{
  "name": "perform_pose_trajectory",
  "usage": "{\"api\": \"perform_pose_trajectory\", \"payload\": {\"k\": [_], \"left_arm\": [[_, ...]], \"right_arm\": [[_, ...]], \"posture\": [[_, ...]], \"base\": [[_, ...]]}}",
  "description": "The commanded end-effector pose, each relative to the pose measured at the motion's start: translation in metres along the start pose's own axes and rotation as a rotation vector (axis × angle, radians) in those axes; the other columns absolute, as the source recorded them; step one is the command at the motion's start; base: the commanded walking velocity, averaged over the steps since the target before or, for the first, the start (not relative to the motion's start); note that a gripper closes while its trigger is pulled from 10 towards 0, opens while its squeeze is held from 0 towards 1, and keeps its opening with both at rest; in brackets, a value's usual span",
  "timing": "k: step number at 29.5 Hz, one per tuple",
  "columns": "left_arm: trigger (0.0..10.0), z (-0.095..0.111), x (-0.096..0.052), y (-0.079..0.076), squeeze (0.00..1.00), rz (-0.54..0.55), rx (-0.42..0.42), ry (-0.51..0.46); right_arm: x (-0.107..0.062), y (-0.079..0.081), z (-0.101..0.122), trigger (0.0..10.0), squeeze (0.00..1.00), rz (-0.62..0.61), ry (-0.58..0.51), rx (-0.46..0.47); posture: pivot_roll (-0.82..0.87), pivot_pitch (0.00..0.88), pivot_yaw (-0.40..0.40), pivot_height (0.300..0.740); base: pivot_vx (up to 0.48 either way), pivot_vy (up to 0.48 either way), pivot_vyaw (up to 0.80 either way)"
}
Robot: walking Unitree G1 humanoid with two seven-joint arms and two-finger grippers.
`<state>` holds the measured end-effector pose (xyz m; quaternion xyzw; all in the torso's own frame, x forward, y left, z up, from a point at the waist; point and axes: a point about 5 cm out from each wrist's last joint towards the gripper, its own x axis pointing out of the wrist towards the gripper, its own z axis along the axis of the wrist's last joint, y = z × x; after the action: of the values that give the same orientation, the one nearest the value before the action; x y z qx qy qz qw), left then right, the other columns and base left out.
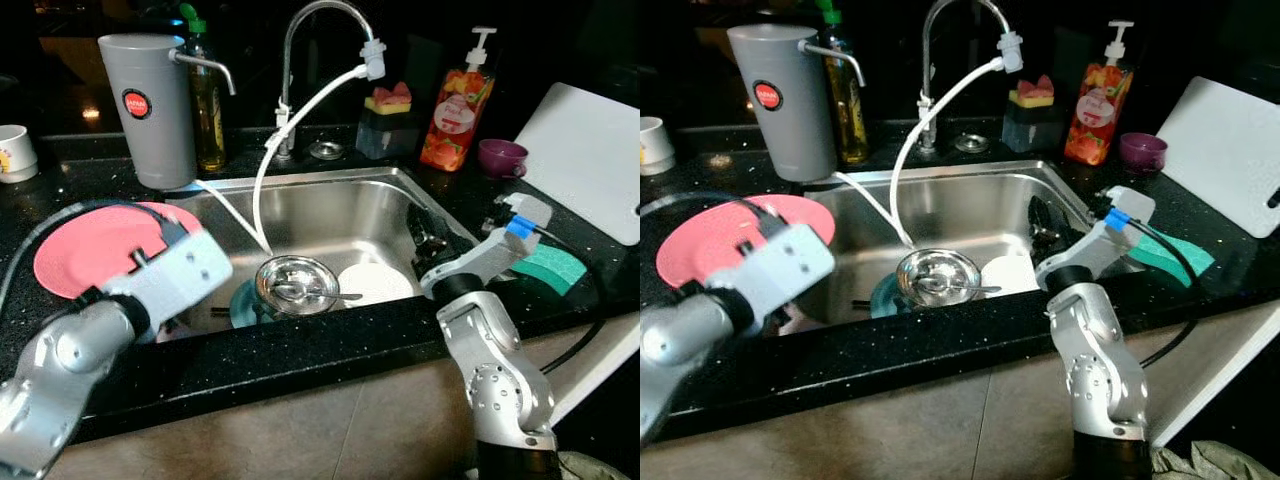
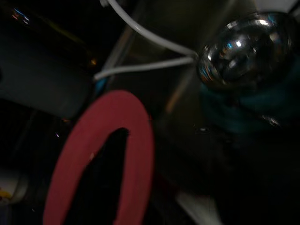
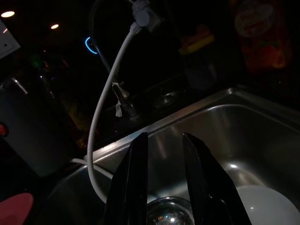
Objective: Kitchen organization
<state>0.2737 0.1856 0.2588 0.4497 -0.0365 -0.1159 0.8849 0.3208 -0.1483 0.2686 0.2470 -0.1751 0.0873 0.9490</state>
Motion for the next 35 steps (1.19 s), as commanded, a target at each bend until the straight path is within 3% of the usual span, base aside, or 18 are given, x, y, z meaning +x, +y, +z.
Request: {"api": "perform_pose_trajectory", "payload": {"k": [1, 2, 8, 16, 22, 23, 24, 25, 26, 27, 29, 35], "left_arm": [[10.0, -0.006, 0.0, -0.007, 0.05, -0.003, 0.026, 0.065], [10.0, -0.01, 0.002, -0.008, 0.0, 0.008, 0.031, 0.101], [10.0, -0.027, 0.005, -0.006, 0.0, 0.06, 0.1, 0.207], [10.0, -0.043, 0.011, -0.01, 0.0, 0.074, 0.225, 0.261], [10.0, -0.049, 0.017, -0.013, 0.0, 0.077, 0.25, 0.281], [9.5, -0.052, 0.02, -0.014, 0.0, 0.083, 0.271, 0.288], [8.3, -0.054, 0.024, -0.013, 0.0, 0.101, 0.298, 0.291], [8.3, -0.054, 0.024, -0.013, 0.0, 0.101, 0.298, 0.291], [7.0, -0.056, 0.027, -0.013, 0.0, 0.112, 0.319, 0.293], [7.0, -0.056, 0.027, -0.013, 0.0, 0.112, 0.319, 0.293], [0.0, -0.061, 0.033, -0.011, 0.0, 0.14, 0.349, 0.301], [0.0, -0.065, 0.037, -0.01, 0.0, 0.157, 0.357, 0.307]], "right_arm": [[-0.001, 0.002, 0.005, 10.0, 0.0, 0.005, -0.004, 0.003], [-0.001, 0.003, 0.005, 10.0, 0.0, 0.008, -0.001, 0.003], [-0.001, 0.004, 0.007, 10.0, 0.0, 0.009, 0.008, -0.003], [-0.002, 0.003, 0.008, 10.0, 0.0, 0.001, 0.012, -0.001], [-0.001, 0.004, 0.007, 10.0, 0.0, 0.001, 0.012, 0.002], [-0.001, 0.004, 0.007, 10.0, 0.0, 0.0, 0.013, 0.004], [-0.001, 0.004, 0.007, 10.0, 0.0, -0.001, 0.014, 0.005], [-0.001, 0.004, 0.007, 10.0, 0.0, -0.001, 0.014, 0.005], [-0.001, 0.004, 0.007, 10.0, 0.0, -0.001, 0.014, 0.006], [-0.001, 0.004, 0.007, 10.0, 0.0, -0.001, 0.014, 0.006], [0.0, 0.005, 0.007, 10.0, 0.0, -0.002, 0.016, 0.008], [0.0, 0.005, 0.007, 10.0, 0.0, -0.003, 0.016, 0.01]], "posture": [[0.15, 0.085, -0.071, 0.74], [0.15, 0.084, -0.073, 0.74], [0.15, 0.084, -0.073, 0.74], [0.14, 0.081, -0.075, 0.74], [0.12, 0.076, -0.075, 0.74], [0.12, 0.076, -0.075, 0.74], [0.12, 0.076, -0.075, 0.74], [0.12, 0.076, -0.075, 0.74], [0.12, 0.078, -0.08, 0.74], [0.12, 0.078, -0.08, 0.74], [0.12, 0.079, -0.083, 0.74], [0.12, 0.079, -0.083, 0.74]], "base": [[0.0, 0.0, 0.0], [0.0, 0.0, 0.0], [0.0, 0.0, 0.0], [0.0, 0.0, 0.0], [0.0, 0.0, 0.0], [0.0, 0.0, 0.0], [0.0, 0.0, 0.0], [0.0, 0.0, 0.0], [0.0, 0.0, 0.0], [0.0, 0.0, 0.0], [0.0, 0.0, 0.0], [0.0, 0.0, 0.0]]}}
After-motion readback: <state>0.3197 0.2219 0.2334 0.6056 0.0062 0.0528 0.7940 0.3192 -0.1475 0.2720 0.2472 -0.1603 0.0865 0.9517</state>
